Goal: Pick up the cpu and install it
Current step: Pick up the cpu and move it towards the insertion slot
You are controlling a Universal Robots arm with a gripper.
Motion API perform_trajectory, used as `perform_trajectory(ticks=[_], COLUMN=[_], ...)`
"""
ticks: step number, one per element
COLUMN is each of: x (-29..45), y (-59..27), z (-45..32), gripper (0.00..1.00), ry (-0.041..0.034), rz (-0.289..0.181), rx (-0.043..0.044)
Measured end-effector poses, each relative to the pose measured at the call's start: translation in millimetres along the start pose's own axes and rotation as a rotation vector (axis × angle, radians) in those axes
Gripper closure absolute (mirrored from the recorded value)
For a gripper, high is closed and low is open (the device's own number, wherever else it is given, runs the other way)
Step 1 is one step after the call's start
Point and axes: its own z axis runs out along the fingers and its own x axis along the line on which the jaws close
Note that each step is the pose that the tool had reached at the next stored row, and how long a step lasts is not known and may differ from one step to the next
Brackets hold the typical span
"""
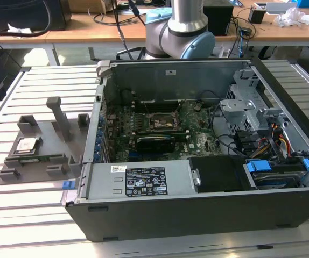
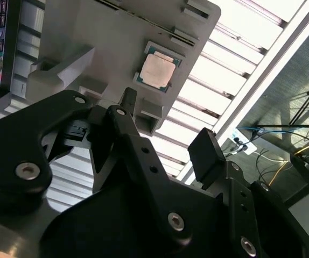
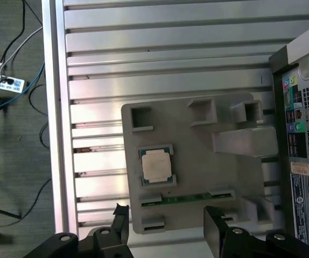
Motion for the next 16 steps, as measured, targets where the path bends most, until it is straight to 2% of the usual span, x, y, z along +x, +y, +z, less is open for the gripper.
perform_trajectory(ticks=[16], x=[0.3], y=[-0.5], z=[13.2], gripper=[0.34], ry=[-0.0001], rz=[0.000], rx=[0.0000])
